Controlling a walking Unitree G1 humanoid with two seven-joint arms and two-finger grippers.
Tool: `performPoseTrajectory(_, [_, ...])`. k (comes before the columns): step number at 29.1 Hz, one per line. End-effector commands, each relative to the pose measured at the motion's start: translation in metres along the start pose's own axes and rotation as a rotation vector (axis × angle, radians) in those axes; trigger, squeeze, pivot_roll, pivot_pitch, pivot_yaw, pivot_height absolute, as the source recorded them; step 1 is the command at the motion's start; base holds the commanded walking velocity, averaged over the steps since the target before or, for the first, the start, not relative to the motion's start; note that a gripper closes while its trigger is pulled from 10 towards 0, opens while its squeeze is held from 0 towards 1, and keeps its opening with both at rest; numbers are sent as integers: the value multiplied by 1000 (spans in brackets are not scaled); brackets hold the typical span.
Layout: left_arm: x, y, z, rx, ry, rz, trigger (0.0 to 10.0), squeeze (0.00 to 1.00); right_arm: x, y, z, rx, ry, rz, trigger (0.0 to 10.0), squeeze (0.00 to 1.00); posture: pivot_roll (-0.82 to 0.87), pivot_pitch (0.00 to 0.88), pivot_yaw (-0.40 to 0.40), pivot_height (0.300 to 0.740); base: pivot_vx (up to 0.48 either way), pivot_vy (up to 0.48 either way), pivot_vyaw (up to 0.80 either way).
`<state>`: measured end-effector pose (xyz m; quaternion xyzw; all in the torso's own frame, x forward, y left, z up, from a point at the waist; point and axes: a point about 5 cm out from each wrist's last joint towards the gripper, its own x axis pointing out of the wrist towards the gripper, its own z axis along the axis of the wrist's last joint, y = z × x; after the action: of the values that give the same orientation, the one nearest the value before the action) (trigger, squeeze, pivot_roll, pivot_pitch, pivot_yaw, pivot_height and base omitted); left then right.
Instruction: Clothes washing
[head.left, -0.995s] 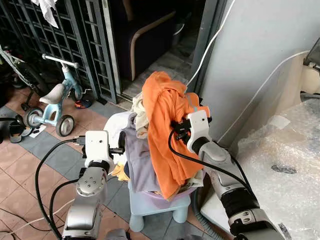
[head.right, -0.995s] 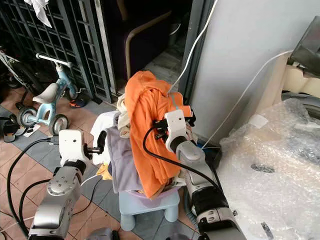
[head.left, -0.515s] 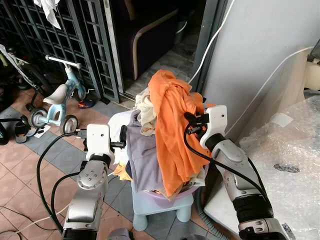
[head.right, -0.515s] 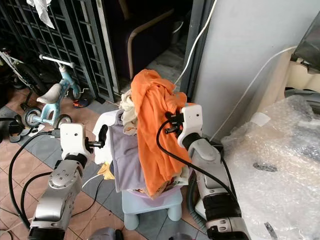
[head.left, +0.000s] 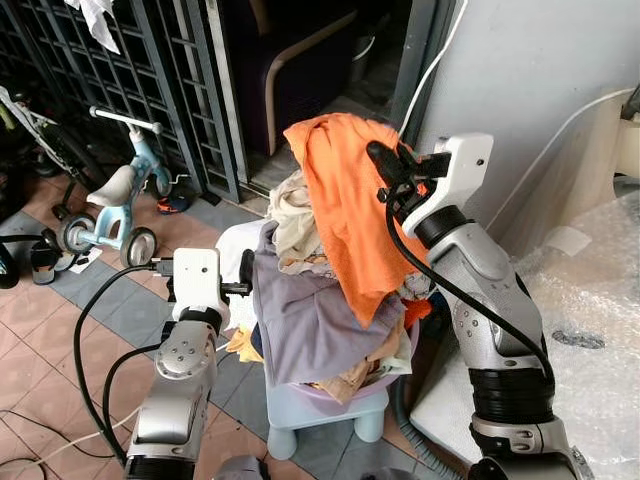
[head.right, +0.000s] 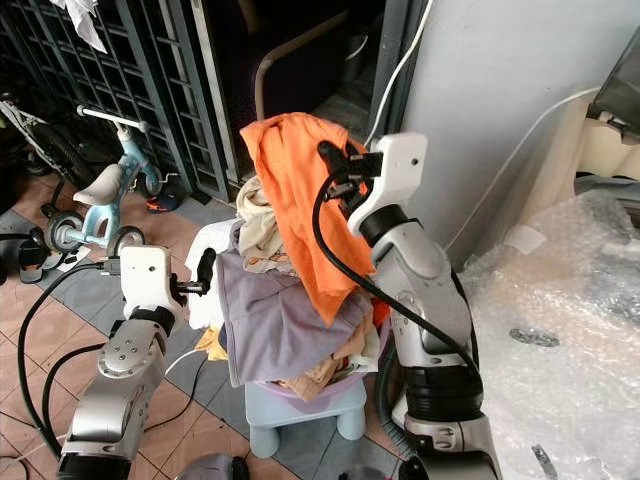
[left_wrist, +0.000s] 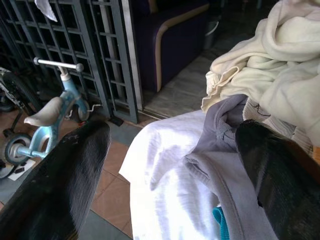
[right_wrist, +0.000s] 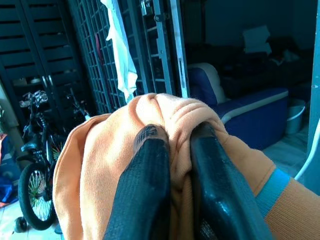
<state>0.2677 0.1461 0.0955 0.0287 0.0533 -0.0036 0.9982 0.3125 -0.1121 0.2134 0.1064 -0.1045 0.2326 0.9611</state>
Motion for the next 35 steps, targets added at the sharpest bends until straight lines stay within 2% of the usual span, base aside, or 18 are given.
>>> performPoseTrajectory(1, [2, -2, 0, 26, -8, -2, 10000, 0, -3, -1, 13, -7, -47, -4, 0, 0, -46, 0, 24, 740, 0, 0, 0])
performPoseTrajectory(5, [2, -3, -1, 19, 4, 2, 10000, 0, -11, -7, 4, -21, -11, -49, 0, 0, -48, 0, 24, 740, 0, -62, 0])
performPoseTrajectory(11, [2, -1, -2, 44, 1, -2, 10000, 0, -14, -10, 0, -82, 8, -91, 0, 0, -49, 0, 24, 740, 0, -130, 0])
performPoseTrajectory(12, [2, -1, -2, 42, 0, -3, 10000, 0, -13, -12, 0, -89, 10, -106, 8314, 0, -48, 0, 24, 740, 0, 0, 0])
performPoseTrajectory(13, [2, -1, -2, 41, 0, -4, 10000, 0, -13, -13, 0, -98, 10, -118, 8314, 0, -48, 0, 24, 740, 0, 0, 0])
performPoseTrajectory(14, [2, -1, -2, 44, -1, -5, 10000, 0, -12, -15, 0, -101, 11, -130, 10000, 0, -49, 0, 25, 740, 0, 0, 0])
performPoseTrajectory(26, [5, -2, 0, 42, -18, -5, 10000, 0, -8, -33, 5, -142, -11, -256, 10000, 0, -49, 0, 27, 740, 0, 0, -751])
performPoseTrajectory(35, [5, -2, 0, 52, -18, 6, 10000, 0, -7, -31, 5, -158, -21, -243, 10000, 0, -48, 0, 26, 740, 0, -55, 0])
